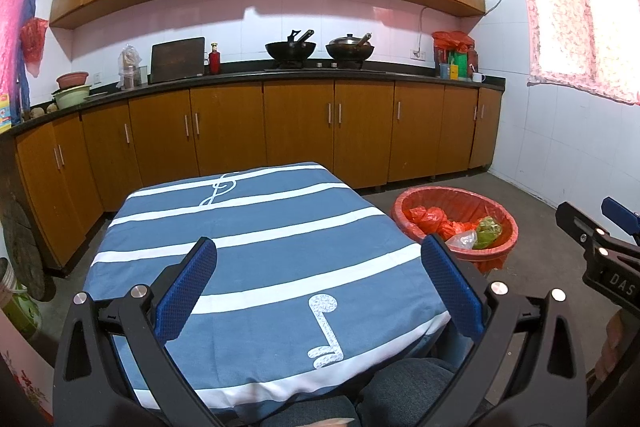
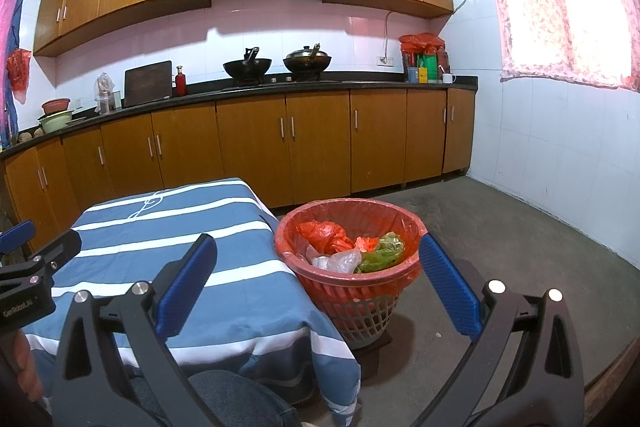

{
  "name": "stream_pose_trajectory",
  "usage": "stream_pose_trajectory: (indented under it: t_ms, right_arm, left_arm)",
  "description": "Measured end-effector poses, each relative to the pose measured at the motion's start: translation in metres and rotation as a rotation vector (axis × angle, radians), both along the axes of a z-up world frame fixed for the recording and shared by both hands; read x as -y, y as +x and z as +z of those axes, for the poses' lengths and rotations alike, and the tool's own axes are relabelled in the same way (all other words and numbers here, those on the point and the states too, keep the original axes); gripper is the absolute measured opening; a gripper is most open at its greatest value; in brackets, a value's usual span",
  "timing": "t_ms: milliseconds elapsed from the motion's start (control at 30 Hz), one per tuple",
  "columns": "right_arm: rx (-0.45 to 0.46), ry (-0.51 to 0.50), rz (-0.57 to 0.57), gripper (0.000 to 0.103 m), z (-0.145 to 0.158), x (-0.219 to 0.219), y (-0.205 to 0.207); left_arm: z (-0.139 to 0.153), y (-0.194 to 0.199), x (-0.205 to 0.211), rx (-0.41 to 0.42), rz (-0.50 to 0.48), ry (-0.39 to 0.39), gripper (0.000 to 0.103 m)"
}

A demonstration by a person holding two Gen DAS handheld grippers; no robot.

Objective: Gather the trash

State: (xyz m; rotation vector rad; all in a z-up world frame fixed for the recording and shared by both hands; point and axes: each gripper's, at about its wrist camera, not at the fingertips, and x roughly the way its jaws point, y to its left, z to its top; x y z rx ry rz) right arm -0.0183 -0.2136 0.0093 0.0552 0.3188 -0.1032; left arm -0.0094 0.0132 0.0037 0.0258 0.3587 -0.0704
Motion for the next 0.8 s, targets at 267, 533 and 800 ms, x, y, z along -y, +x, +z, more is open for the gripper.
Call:
stream_pose_trajectory:
  t_ms: [267,533,800]
  right_arm:
    - [-0.001,0.0,0.001,0.099,0.0001,0.0009,0.0002]
    - [-0.001,0.002,-0.002,0.099,-0.0012,0.0008,-0.0002]
    - [-0.002,0.002,-0.001,0.099,-0.001,0.0015,-0.0001]
  left_arm:
    - [-0.0012,-0.0005,0.008,0.0,-0.007,0.0,0.101]
    - [-0.0011,-0.0004,0.0076,-0.001,-0.008,0.0,0.101]
    - [-0.0008,-0.0002,0.0073,-0.001,-0.007,0.0,0.101]
